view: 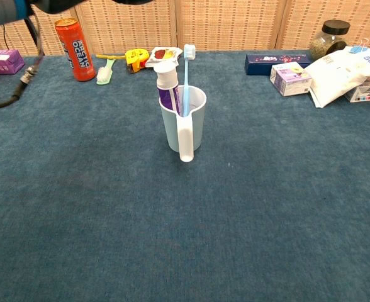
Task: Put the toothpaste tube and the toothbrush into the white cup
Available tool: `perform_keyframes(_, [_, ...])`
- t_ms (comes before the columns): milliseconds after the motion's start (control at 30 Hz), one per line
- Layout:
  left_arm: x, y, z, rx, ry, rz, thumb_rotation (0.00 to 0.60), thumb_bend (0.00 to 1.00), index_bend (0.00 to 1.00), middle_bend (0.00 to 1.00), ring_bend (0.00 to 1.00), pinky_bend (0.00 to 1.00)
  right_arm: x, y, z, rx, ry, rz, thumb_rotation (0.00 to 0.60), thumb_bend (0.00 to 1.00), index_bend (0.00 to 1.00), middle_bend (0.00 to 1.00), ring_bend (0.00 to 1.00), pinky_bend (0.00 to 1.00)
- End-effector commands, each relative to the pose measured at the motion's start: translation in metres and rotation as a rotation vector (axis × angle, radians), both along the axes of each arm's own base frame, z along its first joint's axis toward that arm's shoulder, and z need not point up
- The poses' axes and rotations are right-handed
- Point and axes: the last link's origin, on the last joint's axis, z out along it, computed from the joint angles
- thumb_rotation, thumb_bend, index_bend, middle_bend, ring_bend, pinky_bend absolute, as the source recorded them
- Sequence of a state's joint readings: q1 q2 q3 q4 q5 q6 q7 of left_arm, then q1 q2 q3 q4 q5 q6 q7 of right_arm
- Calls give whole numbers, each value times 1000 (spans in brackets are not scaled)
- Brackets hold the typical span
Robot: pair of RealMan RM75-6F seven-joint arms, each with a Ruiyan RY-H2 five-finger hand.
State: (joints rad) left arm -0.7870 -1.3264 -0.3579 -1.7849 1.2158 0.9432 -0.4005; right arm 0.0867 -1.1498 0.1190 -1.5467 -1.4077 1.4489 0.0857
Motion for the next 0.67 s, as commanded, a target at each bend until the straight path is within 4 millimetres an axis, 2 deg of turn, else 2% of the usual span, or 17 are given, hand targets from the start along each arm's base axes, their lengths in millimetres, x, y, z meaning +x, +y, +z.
perform_keyframes(33, [-58,-19,50,239,348,3,600,354,0,0,0,0,2,1,0,0,-3,5,600,0,0,0,0,0])
perform_keyframes(167, [-94,-42,68,291,533,58,600,346,0,0,0,0,3,2,0,1,-1,9,600,0,0,0,0,0])
perform_keyframes(267, [-142,-74,83,290,729,153,600,345,0,0,0,0,5,3,2,-7,13,16,600,0,0,0,0,0])
perform_keyframes(400, [-180,-103,88,277,820,249,600,346,0,0,0,0,6,3,4,-35,63,22,600,0,0,0,0,0])
perform_keyframes(433, [-195,-115,90,275,842,290,600,346,0,0,0,0,6,3,7,-51,86,24,600,0,0,0,0,0])
perform_keyframes(567, [-224,-144,92,300,847,356,600,346,0,0,0,0,10,6,5,-74,133,35,600,0,0,0,0,0])
perform_keyframes(667, [-232,-153,94,330,831,376,600,346,0,0,0,0,12,8,4,-73,137,40,600,0,0,0,0,0])
